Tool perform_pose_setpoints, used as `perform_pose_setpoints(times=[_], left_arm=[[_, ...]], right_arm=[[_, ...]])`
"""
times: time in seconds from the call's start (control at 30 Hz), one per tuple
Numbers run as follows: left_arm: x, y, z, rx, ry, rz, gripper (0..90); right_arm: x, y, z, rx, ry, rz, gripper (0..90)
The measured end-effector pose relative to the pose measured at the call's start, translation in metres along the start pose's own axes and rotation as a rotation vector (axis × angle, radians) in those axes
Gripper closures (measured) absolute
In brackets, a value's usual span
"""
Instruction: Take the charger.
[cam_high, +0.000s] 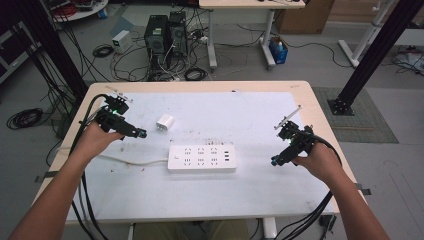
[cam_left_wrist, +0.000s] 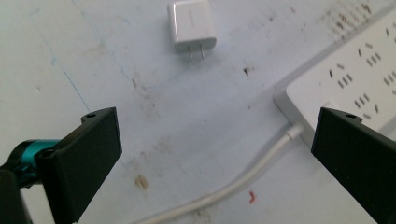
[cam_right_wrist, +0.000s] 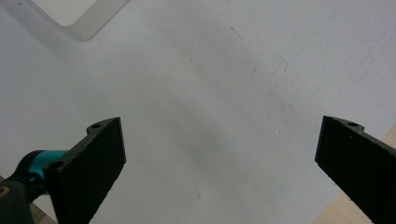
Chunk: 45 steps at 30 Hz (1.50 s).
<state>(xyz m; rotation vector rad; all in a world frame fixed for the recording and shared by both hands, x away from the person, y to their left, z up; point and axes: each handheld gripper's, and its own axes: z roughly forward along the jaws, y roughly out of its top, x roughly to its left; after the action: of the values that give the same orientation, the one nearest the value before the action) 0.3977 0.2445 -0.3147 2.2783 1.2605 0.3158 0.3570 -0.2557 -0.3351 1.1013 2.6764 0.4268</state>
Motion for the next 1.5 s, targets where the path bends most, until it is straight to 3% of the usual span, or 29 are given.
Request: perform_pose_setpoints(times=[0.17,0.5,0.67,0.73,1.07,1.5], left_arm=[[0.0,0.008,0.004,-0.042,0.024,-0.03,1.7],[0.009,0.018,0.017,-0.081,0.009,-0.059,1.7],[0.007,0.025,0.026,-0.106,0.003,-0.04,1.7],[0.005,0.028,0.031,-0.109,0.002,-0.051,1.7],[-0.002,0.043,0.054,-0.1,0.001,-0.024,1.7],[-0.002,0.048,0.078,-0.096,0.018,-0.03,1.7]], right_arm=[[0.0,-0.001,-0.001,-0.002,0.001,0.009,1.0],[-0.002,0.0,-0.003,-0.008,-0.003,0.016,1.1],[-0.001,0.002,-0.001,-0.002,-0.001,0.019,1.0],[-0.002,0.003,-0.001,0.001,-0.002,0.017,1.0],[-0.002,0.007,-0.001,0.0,0.0,0.023,1.1],[-0.003,0.008,-0.001,-0.002,-0.003,0.032,1.0]])
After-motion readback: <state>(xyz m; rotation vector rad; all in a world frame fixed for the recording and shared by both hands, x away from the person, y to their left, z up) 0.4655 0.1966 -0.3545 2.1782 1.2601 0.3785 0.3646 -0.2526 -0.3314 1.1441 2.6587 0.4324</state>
